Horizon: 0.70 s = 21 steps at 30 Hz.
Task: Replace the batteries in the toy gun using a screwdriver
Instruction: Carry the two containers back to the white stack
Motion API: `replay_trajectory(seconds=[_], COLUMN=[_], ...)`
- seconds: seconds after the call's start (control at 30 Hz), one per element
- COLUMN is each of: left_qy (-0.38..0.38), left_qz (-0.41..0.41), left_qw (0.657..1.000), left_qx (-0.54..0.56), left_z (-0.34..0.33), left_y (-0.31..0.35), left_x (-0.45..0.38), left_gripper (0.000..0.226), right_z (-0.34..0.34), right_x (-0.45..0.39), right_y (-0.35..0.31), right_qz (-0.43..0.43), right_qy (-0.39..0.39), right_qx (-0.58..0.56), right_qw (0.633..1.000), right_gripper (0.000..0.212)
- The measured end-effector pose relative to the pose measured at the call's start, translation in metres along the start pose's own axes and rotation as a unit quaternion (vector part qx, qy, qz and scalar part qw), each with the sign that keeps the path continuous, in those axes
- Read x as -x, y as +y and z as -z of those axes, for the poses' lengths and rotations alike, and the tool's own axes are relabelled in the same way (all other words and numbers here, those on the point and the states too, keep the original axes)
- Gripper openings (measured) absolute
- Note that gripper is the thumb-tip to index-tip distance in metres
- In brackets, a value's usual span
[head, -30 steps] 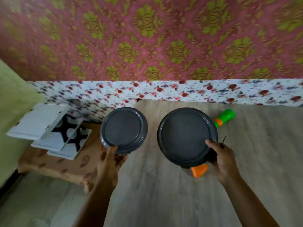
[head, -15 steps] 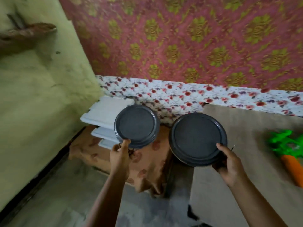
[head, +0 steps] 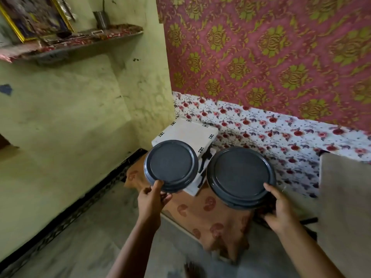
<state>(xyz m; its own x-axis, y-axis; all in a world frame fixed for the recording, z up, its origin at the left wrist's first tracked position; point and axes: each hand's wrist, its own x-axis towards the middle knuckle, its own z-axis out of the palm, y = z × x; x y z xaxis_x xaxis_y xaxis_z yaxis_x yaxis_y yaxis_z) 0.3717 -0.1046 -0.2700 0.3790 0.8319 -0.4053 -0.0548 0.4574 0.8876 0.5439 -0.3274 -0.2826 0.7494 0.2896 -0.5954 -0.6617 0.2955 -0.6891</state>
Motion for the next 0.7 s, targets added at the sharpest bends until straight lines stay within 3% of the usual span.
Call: replay_trajectory(seconds=[0.43, 0.7], left_qy=[-0.019, -0.086], left_qz=[0.061, 0.091], left_qw=[0.996, 0.984], left_qx=[-0.064, -0.127], left_z=[-0.022, -0.049], left_y=[0.020, 0.038], left_x=[-0.154, -0.228], left_gripper=[0.019, 0.016], right_z=[-0.108, -0.141], right_x=[-0.099, -0.121], right_y=[0.021, 0.032], right_qz=[-0.002, 0.020], right_qy=[0.075, 0.156], right_qx=[-0.023, -0.074], right_qw=[0.997, 0.985], right_gripper=[0.007, 0.018])
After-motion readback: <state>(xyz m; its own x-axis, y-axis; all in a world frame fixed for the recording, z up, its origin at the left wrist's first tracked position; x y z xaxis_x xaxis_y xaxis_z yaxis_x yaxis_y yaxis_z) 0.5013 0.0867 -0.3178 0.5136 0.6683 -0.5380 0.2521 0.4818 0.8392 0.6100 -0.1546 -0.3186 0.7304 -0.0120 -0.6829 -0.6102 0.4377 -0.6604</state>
